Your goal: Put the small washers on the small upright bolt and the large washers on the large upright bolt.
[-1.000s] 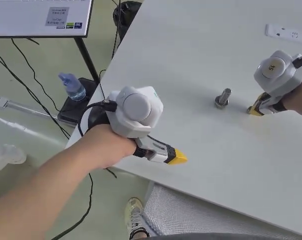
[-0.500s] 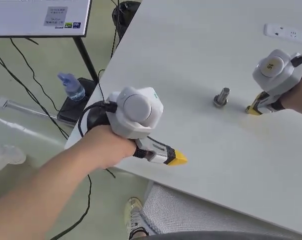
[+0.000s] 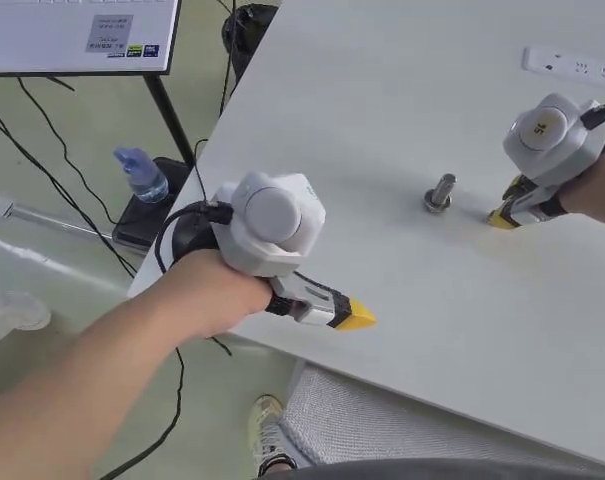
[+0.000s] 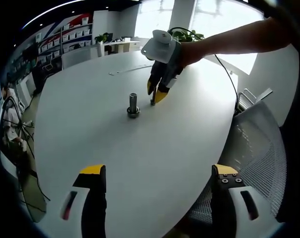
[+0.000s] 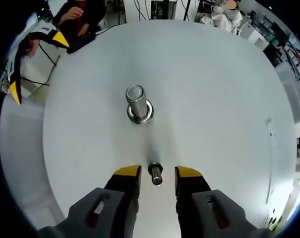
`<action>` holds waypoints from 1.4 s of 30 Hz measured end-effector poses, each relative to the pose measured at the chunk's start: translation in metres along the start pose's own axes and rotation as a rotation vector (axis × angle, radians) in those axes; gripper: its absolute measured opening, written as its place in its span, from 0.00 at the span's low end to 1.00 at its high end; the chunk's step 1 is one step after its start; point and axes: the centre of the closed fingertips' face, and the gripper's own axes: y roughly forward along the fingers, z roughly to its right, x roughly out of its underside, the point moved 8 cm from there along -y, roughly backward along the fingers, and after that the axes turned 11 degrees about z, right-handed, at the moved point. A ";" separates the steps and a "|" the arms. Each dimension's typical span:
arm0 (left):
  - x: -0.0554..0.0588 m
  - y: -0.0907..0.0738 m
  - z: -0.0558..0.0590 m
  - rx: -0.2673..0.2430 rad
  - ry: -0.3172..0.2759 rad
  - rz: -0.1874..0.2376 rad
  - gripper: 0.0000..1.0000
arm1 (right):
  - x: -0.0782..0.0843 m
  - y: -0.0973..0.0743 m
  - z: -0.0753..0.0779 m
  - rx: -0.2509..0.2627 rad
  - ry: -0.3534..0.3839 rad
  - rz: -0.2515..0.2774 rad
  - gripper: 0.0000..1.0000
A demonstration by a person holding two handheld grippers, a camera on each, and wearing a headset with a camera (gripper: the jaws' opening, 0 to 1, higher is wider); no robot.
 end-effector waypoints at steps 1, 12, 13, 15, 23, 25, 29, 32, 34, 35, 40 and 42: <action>0.000 0.000 0.000 0.001 -0.005 0.004 0.87 | 0.000 -0.001 0.001 0.001 0.001 0.005 0.29; -0.003 -0.004 0.000 -0.019 -0.012 0.026 0.87 | 0.002 -0.025 -0.003 0.022 0.064 0.096 0.30; -0.002 -0.004 0.001 -0.018 -0.011 0.026 0.88 | 0.001 -0.029 -0.005 0.023 0.076 0.114 0.30; -0.003 -0.004 0.002 -0.034 -0.003 0.039 0.89 | 0.000 -0.035 -0.008 0.028 0.083 0.137 0.30; -0.013 -0.006 0.010 -0.047 -0.005 0.072 0.90 | 0.008 -0.054 -0.024 0.042 0.112 0.193 0.32; -0.014 -0.006 0.013 -0.045 0.001 0.069 0.90 | 0.012 -0.061 -0.026 0.056 0.122 0.216 0.34; -0.014 -0.006 0.017 -0.043 0.007 0.058 0.89 | 0.017 -0.076 -0.028 0.077 0.171 0.277 0.37; -0.017 -0.008 0.020 -0.044 0.011 0.065 0.89 | 0.021 -0.086 -0.029 0.095 0.192 0.316 0.40; -0.017 -0.008 0.021 -0.046 0.012 0.064 0.89 | 0.025 -0.090 -0.030 0.106 0.206 0.332 0.42; -0.017 -0.008 0.022 -0.047 0.013 0.063 0.89 | 0.027 -0.092 -0.030 0.110 0.214 0.346 0.44; -0.017 -0.011 0.021 -0.060 -0.011 0.078 0.89 | 0.030 -0.106 -0.035 0.124 0.246 0.419 0.51; -0.017 -0.013 0.021 -0.063 -0.015 0.080 0.89 | 0.030 -0.111 -0.036 0.125 0.259 0.445 0.52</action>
